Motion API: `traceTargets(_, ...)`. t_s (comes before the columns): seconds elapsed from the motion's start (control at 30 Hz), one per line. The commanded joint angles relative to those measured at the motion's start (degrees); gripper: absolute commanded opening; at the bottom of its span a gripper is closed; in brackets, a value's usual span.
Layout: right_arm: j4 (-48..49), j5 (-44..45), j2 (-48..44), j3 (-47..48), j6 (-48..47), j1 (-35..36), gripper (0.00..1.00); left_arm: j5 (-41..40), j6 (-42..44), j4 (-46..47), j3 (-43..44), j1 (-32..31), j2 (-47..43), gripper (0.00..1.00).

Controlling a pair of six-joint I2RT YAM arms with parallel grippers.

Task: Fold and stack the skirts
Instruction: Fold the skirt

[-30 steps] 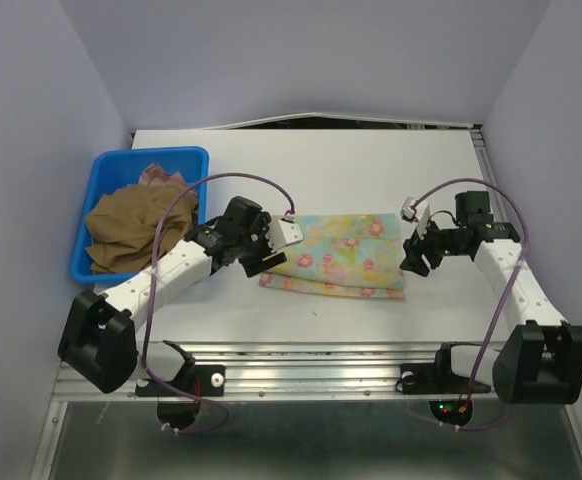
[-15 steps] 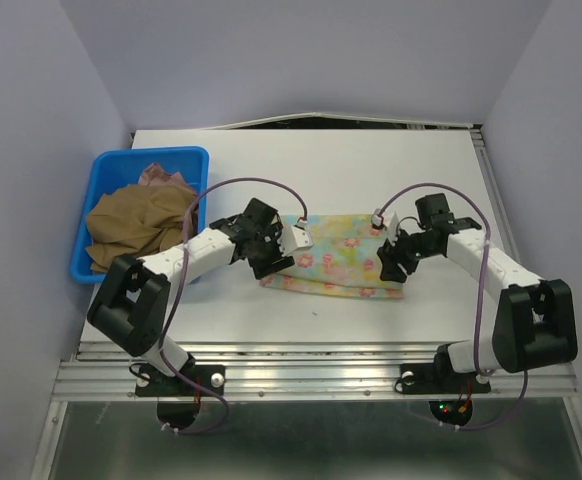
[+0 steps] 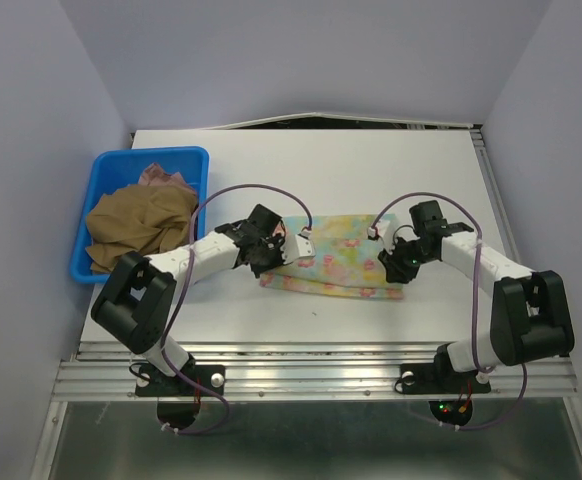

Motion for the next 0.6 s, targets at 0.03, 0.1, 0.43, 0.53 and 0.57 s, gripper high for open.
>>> traceTargets(0.03,-0.3,0.4,0.0,0.6,-3.0,0.5,0.24,0.0,0.1,-0.7,1.1,-1.1,-0.8,0.13)
traceTargets(0.1,-0.8,0.3,-0.3,1.1,-3.4,0.5,0.11,-0.4,0.0,-1.0,1.3,-1.5,-1.0,0.03)
traceTargets(0.43,-6.1,1.1,-8.4,2.8,-7.5,0.5,0.01,-2.8,-2.3,-3.4,1.6,-3.5,-6.8,0.00)
traceTargets(0.53,-7.2,3.5,-12.5,1.2,-11.0,0.5,0.01,-4.7,-2.8,-2.8,-0.3,-4.4,-8.4,0.00)
traceTargets(0.57,-7.5,3.8,-13.3,0.4,-12.0,0.5,0.01,-4.9,-2.7,-2.7,-1.9,-4.9,-8.7,0.00)
